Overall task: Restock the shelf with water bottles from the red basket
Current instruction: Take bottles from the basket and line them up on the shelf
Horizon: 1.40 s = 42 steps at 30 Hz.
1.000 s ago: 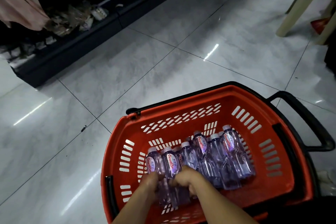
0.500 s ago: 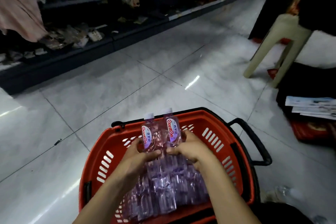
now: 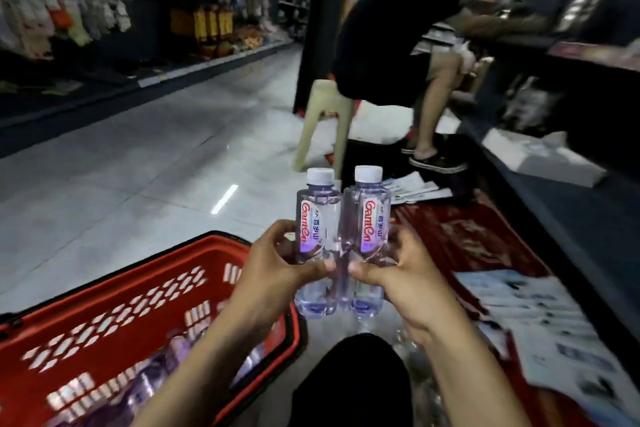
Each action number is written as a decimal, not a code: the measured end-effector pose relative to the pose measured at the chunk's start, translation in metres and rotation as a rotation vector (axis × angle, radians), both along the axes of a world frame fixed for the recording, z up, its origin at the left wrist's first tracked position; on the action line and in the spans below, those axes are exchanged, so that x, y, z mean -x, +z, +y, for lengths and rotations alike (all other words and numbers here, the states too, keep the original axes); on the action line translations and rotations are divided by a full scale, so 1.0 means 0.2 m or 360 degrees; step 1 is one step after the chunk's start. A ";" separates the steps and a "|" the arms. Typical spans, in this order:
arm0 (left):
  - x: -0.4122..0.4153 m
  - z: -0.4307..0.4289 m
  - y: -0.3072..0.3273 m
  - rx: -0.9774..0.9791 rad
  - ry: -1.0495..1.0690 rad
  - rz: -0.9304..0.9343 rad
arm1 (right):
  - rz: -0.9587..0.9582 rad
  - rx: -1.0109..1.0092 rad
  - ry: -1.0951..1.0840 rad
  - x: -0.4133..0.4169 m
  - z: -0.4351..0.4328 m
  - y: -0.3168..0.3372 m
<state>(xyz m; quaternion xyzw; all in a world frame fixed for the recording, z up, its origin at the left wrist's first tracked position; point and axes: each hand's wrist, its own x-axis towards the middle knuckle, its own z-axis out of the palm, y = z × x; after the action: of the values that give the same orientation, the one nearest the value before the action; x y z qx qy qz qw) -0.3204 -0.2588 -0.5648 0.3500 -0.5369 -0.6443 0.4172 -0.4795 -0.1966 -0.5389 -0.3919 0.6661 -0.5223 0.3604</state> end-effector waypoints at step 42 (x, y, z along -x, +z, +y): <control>1.62 1.95 -0.08 0.0427 -0.1639 0.0057 | 0.0376 0.0190 -0.2323 0.63 2.40 -0.14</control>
<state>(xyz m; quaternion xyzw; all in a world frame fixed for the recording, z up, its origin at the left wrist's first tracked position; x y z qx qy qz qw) -0.6448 0.1316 -0.5799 -0.0265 -0.7097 -0.6972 0.0972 -0.6056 0.2839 -0.5678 0.0778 0.7620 -0.6188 -0.1744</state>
